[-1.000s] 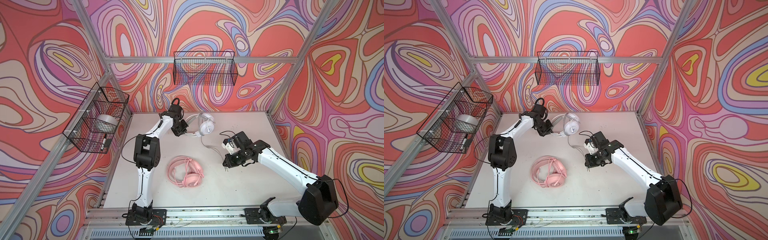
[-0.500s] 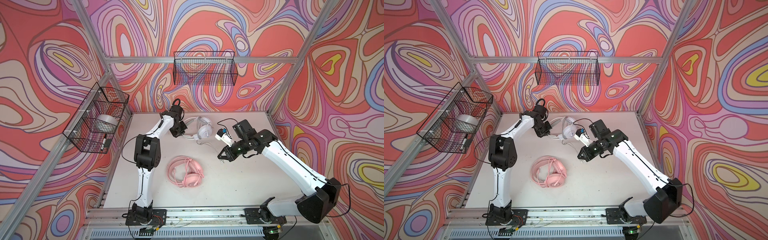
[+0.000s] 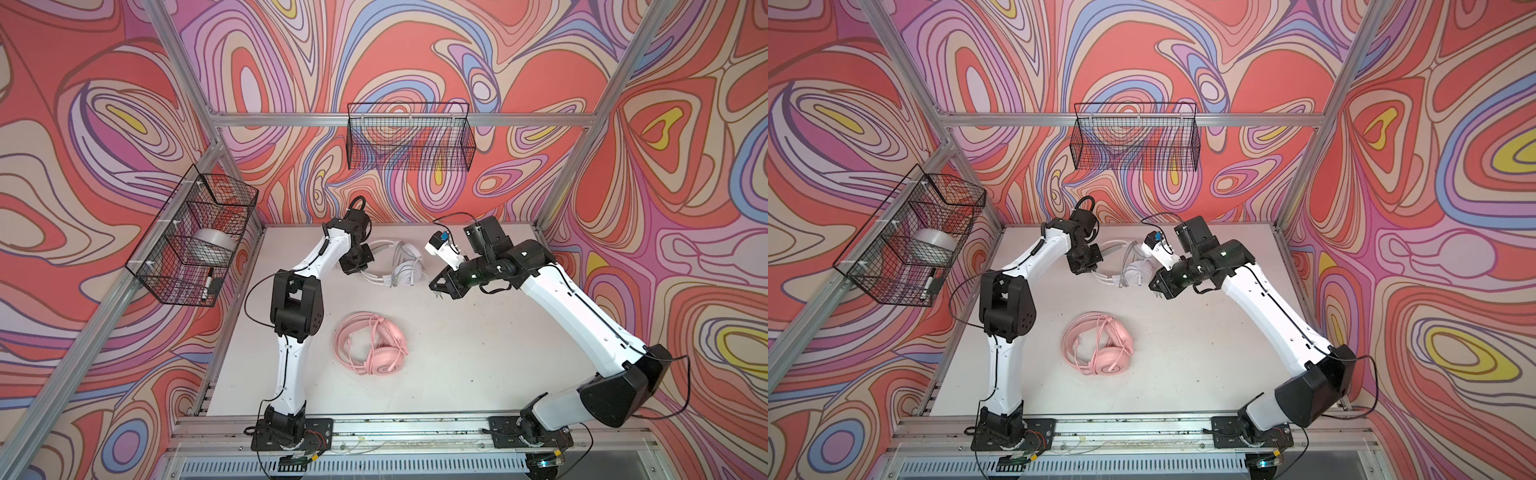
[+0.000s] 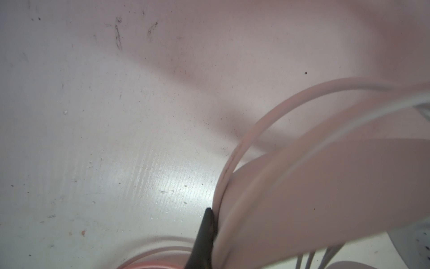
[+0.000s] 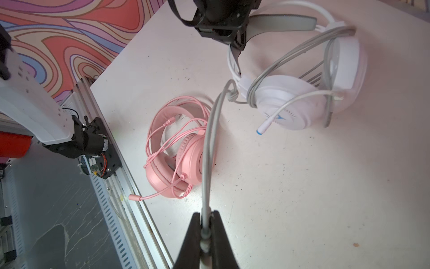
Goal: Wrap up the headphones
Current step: 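Carry the grey plug ends with the right gripper around the white headset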
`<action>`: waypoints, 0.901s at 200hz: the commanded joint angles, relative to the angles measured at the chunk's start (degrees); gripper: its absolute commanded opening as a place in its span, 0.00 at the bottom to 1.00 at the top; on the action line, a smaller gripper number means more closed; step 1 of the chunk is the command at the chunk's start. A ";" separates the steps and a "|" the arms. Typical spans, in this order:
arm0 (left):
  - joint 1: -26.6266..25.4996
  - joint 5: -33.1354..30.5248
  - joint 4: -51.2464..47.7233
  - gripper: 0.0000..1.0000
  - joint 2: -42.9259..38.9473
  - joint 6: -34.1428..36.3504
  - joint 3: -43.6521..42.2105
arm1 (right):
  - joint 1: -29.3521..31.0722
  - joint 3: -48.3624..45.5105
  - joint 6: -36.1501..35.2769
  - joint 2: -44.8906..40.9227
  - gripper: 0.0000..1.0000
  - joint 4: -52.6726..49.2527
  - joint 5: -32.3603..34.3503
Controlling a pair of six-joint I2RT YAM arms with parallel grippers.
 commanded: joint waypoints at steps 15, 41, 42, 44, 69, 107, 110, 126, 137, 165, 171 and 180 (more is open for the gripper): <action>-0.65 -0.09 -2.12 0.00 0.07 3.59 3.09 | -4.24 6.97 -2.23 4.47 0.00 3.43 2.18; -0.79 2.33 0.12 0.00 -1.21 5.17 1.76 | -8.35 10.55 -2.30 8.54 0.00 3.94 2.23; -0.81 2.32 0.17 0.00 -1.28 5.23 1.63 | -8.50 10.70 -2.28 8.67 0.00 3.97 2.22; -0.89 2.39 0.37 0.00 -1.39 5.39 1.49 | -8.75 10.90 -2.26 8.92 0.00 4.03 2.20; -0.93 3.72 0.80 0.00 -1.91 7.44 1.56 | -11.14 12.81 -2.35 11.98 0.00 5.37 1.27; -1.32 6.36 0.07 0.00 -2.33 11.21 2.38 | -13.33 15.10 -1.42 18.25 0.00 7.22 -0.30; -1.38 6.41 0.05 0.00 -2.43 11.30 2.39 | -13.53 15.31 -1.24 18.81 0.00 7.37 -0.51; -1.42 7.01 -0.20 0.00 -2.66 11.87 2.40 | -14.22 16.78 -0.85 21.64 0.00 7.44 -0.59; -1.50 7.25 -0.39 0.00 -2.83 12.22 2.46 | -14.60 17.79 -0.96 23.65 0.00 7.25 -0.51; -1.49 10.04 0.41 0.00 -3.40 12.72 1.61 | -15.63 19.28 -0.06 28.66 0.00 6.93 -0.54; -1.50 11.03 1.00 0.00 -3.64 12.76 1.06 | -15.83 19.66 0.26 29.67 0.00 6.92 -0.75; -1.47 12.52 1.96 0.00 -4.03 12.69 0.20 | -15.85 19.94 0.67 31.06 0.00 6.53 -0.79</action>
